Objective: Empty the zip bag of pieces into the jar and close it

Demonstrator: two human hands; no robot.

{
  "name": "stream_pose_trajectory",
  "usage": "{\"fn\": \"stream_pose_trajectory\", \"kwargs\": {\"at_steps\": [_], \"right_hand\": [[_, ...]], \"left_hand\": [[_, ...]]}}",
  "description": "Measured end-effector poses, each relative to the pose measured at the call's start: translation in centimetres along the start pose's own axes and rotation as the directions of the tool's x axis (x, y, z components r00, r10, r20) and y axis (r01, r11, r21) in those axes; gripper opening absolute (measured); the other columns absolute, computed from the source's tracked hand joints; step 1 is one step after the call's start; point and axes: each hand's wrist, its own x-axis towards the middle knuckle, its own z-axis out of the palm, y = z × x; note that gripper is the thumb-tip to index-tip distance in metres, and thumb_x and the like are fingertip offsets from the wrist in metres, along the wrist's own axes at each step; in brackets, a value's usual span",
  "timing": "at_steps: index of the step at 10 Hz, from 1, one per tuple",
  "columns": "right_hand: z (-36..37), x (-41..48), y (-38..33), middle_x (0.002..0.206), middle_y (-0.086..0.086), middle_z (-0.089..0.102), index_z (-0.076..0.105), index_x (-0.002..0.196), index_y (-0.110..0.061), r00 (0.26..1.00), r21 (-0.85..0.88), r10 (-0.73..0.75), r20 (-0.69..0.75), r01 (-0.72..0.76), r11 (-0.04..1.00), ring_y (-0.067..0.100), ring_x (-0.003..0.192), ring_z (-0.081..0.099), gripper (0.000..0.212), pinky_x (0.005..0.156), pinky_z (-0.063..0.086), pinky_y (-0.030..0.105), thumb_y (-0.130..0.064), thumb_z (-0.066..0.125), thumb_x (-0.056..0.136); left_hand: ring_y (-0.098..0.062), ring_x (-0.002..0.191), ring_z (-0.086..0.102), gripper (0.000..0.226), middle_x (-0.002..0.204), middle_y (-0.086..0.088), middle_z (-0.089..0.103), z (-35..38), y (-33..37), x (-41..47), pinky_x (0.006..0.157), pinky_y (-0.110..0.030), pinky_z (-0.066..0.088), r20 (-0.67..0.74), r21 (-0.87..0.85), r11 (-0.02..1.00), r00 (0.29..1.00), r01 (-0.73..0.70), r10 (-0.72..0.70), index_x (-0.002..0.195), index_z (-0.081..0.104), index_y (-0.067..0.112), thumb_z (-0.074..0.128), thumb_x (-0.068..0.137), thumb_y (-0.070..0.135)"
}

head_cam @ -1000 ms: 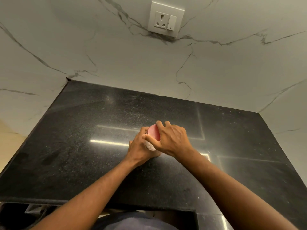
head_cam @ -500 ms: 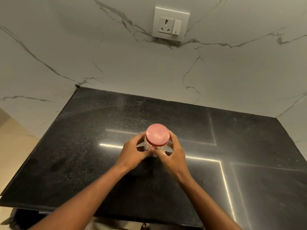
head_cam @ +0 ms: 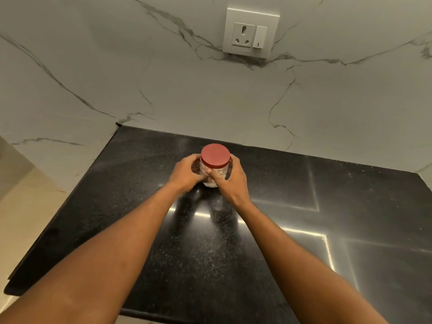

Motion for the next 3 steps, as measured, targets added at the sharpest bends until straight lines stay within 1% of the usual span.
{"fn": "stream_pose_trajectory", "kwargs": {"at_steps": [1,2,3], "right_hand": [[0.2,0.0,-0.1,0.144,0.002,0.056,0.04,0.151,-0.022,1.0,-0.012,0.024,0.001,-0.024,1.0,0.016,0.128,0.057,0.085,0.108,0.051,0.042,-0.051,0.081,0.083],[-0.1,-0.8,0.0,0.154,0.005,0.048,0.033,0.156,-0.022,1.0,-0.078,0.003,-0.011,-0.003,0.997,0.02,0.139,0.05,0.091,0.112,0.043,0.036,-0.055,0.078,0.084],[-0.5,-2.7,-1.2,0.164,0.008,0.035,0.024,0.161,-0.019,0.997,-0.279,-0.046,-0.062,0.027,0.96,0.023,0.149,0.037,0.088,0.117,0.037,0.04,-0.054,0.068,0.094]], "left_hand": [[-0.021,0.13,0.065,0.079,0.143,-0.008,0.067,-0.2,-0.2,0.1,0.113,-0.042,0.052,0.006,0.005,1.0,1.0,-0.001,0.001,0.151,0.052,0.013,0.09,0.081,0.008],[-0.026,0.143,0.054,0.088,0.155,-0.01,0.056,-0.5,0.1,-0.8,0.118,-0.044,0.046,0.004,0.034,0.999,0.999,-0.032,0.031,0.159,0.041,0.015,0.088,0.084,0.014],[-0.026,0.155,0.038,0.087,0.167,-0.009,0.04,-1.4,0.6,-3.5,0.124,-0.046,0.036,-0.108,0.149,0.984,0.988,-0.094,0.111,0.163,0.032,0.016,0.08,0.093,0.033]]}}
